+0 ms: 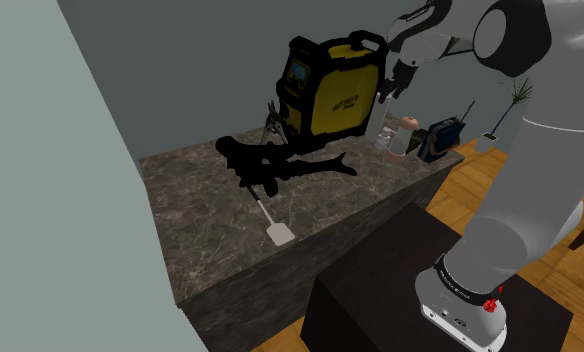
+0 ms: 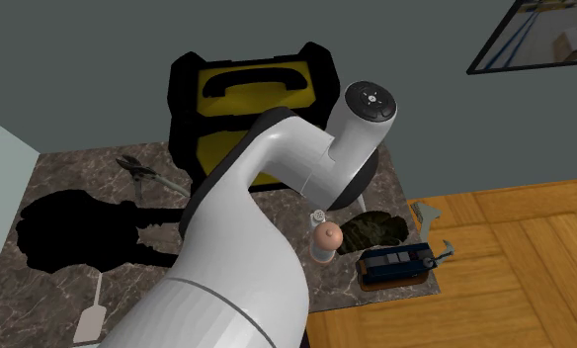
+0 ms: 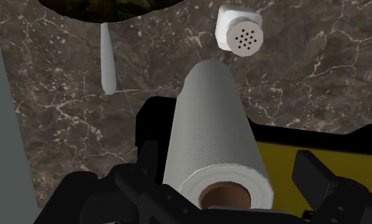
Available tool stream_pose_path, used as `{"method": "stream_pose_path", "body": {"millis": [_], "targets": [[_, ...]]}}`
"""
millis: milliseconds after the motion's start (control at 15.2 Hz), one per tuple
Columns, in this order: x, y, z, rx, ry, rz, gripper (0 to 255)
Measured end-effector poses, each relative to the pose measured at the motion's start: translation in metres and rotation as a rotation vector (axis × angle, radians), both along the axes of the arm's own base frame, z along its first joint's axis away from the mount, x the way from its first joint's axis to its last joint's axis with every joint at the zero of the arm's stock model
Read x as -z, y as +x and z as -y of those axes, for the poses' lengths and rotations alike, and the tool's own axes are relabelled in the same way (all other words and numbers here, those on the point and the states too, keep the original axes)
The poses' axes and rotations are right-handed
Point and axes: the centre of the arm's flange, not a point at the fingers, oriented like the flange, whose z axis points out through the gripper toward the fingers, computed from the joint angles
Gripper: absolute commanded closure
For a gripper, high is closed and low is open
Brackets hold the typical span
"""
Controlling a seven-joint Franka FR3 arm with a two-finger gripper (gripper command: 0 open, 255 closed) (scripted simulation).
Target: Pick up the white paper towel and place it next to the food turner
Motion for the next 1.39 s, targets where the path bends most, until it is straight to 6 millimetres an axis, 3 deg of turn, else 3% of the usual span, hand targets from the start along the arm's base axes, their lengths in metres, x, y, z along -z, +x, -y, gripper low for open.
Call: {"method": "stream_pose_path", "body": {"millis": [330,396,1056,1386], "targets": [[0.002,0.001,0.0,0.0,0.0,0.0,0],[0.002,0.001,0.0,0.0,0.0,0.0,255],[0.002,0.001,0.0,0.0,0.0,0.001,255],[-0.019,0.0,0.0,0.0,0.0,0.001,255]]}}
